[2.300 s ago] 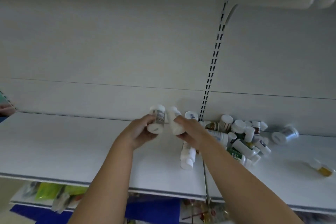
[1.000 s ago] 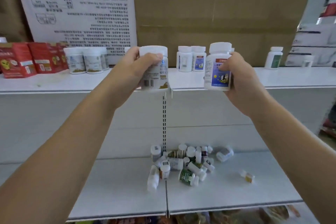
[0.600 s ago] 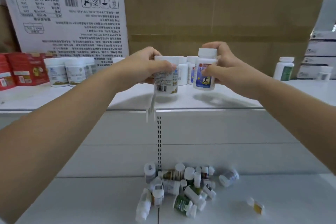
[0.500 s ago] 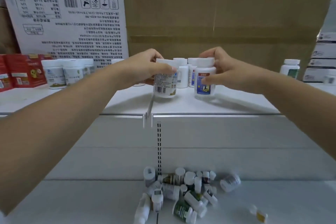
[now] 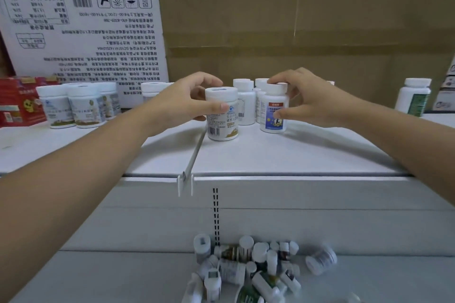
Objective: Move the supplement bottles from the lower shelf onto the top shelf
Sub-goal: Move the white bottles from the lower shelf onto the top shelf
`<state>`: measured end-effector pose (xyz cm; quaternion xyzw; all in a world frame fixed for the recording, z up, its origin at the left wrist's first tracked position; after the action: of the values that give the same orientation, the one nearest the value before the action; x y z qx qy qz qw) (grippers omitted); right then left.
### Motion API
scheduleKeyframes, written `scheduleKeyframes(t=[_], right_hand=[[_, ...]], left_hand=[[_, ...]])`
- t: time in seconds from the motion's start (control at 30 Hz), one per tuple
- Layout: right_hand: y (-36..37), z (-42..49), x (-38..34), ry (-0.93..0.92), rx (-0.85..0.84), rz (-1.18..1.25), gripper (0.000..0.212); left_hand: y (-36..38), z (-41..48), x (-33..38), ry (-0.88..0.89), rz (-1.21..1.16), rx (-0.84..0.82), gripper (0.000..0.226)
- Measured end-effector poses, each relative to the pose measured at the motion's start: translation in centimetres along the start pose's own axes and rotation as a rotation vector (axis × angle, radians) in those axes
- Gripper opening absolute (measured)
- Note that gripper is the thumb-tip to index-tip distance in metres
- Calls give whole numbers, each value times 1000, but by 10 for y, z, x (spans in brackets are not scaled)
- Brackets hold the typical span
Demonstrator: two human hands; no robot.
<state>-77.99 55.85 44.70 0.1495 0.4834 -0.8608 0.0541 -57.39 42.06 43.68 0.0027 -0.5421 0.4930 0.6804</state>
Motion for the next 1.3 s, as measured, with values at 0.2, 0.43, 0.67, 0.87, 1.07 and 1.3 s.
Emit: scheduleKeyframes(t=[0.2, 0.43, 0.67, 0.87, 1.07, 1.3], right_hand=[[0, -4, -5, -7, 62, -40, 67], [-10, -18, -40, -117, 193, -137, 43], [33, -20, -88, -138, -139, -147, 30], [78, -4, -124, -154, -362, -176, 38], [110, 15, -165, -247, -420, -98, 40], [145, 45, -228, -306, -438, -79, 43]], left_hand=[[0, -3, 2, -10, -16, 17, 42], [-25, -8, 11, -14, 95, 33, 41], [-86, -29, 0, -53, 151, 150, 37], [-122, -44, -27, -141, 218, 185, 37], [-164, -65, -41, -169, 216, 287, 33], [-214, -99, -66, -200, 246, 372, 35]])
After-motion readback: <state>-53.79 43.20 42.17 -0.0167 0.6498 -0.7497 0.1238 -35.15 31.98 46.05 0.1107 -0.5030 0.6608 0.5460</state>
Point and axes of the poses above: each hand's wrist, its own z-axis towards the middle knuckle, its own y-axis out of the palm, x = y × z, the point moved 3 cm from there along z, towards the middle knuckle, and after that the axes turned 4 degrees about y, right-handed, at the moved point
